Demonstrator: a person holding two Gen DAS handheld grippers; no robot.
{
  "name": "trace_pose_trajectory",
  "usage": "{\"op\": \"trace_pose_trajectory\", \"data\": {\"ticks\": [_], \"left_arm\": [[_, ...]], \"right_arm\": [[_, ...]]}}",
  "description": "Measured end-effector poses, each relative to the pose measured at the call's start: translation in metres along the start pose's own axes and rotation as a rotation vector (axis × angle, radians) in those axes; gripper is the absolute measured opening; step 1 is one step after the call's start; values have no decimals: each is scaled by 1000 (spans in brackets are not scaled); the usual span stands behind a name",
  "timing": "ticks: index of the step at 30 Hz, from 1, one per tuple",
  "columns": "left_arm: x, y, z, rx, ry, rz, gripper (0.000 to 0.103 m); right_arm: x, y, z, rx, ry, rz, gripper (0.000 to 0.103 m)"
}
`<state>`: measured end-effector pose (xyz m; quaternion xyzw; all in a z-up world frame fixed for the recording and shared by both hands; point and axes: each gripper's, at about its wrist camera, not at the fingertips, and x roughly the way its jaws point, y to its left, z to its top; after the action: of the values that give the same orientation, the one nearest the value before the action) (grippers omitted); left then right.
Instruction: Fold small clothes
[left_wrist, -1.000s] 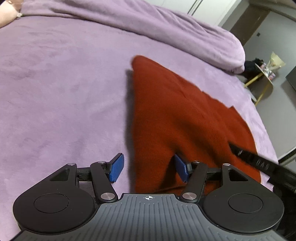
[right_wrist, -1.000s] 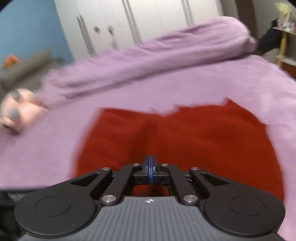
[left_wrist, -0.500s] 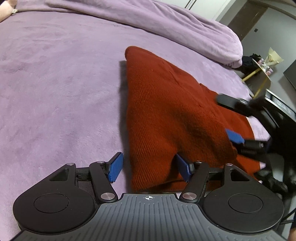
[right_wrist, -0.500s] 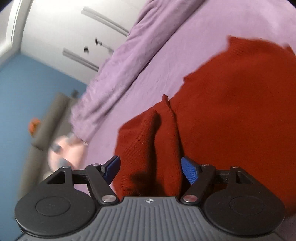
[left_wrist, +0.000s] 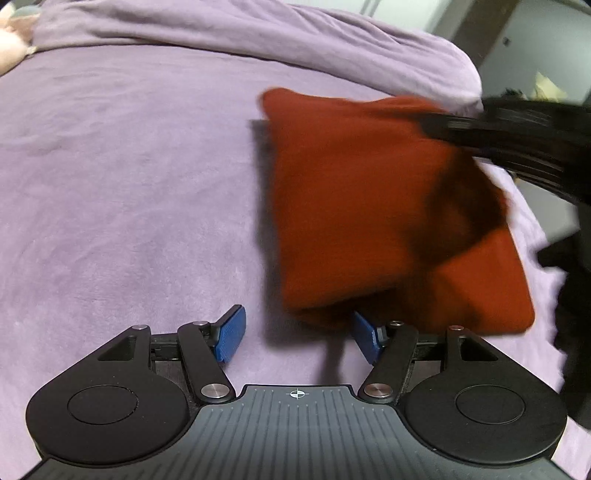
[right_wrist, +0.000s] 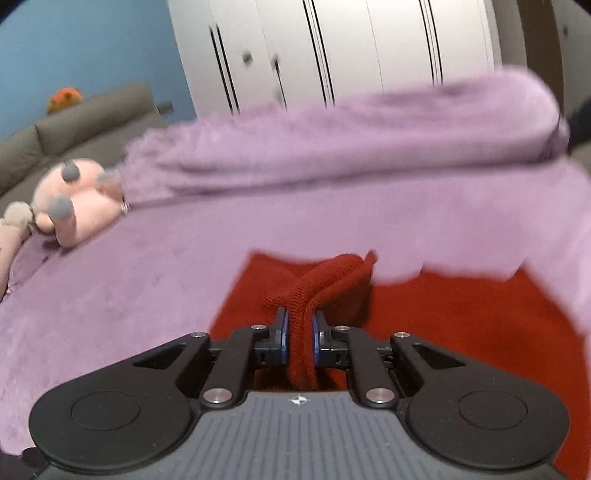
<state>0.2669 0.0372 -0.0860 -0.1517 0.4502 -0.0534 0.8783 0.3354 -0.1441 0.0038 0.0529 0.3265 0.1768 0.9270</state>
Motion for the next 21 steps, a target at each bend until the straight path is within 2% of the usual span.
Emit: {"op": "trace_pose_trajectory", "data": {"ticks": [2, 4, 6, 7, 9, 12, 15, 17, 19, 21], "left_arm": [[1, -4, 1, -17, 2, -13, 68], [3, -10, 0, -21, 0, -23, 68], [8, -18, 0, -10, -1, -7, 68], [11, -22, 0, 1, -3, 7, 68], [15, -27, 1, 14, 3, 39, 68], [16, -30, 1, 26, 8, 50, 67], [17, -32, 0, 41, 11, 61, 67], [18, -33, 0, 47, 11, 73, 67], [18, -35, 0, 56, 9, 84, 67], [18, -36, 0, 61, 10, 90, 67]], "right_arm": [[-28, -12, 2, -1, -71, -49, 11], [-43, -30, -3, -3, -92, -106, 11], [-44, -49, -15, -21, -63, -194, 11], [-39, -60, -22, -8, -29, -212, 12], [-28, -84, -37, 56, 56, -197, 12], [-27, -111, -50, 194, 85, -118, 16], [-34, -136, -53, 367, 50, -18, 49], [-31, -142, -52, 444, 37, 43, 53], [-16, -135, -50, 452, 76, 72, 54], [6, -115, -46, 382, 133, 48, 54]]}}
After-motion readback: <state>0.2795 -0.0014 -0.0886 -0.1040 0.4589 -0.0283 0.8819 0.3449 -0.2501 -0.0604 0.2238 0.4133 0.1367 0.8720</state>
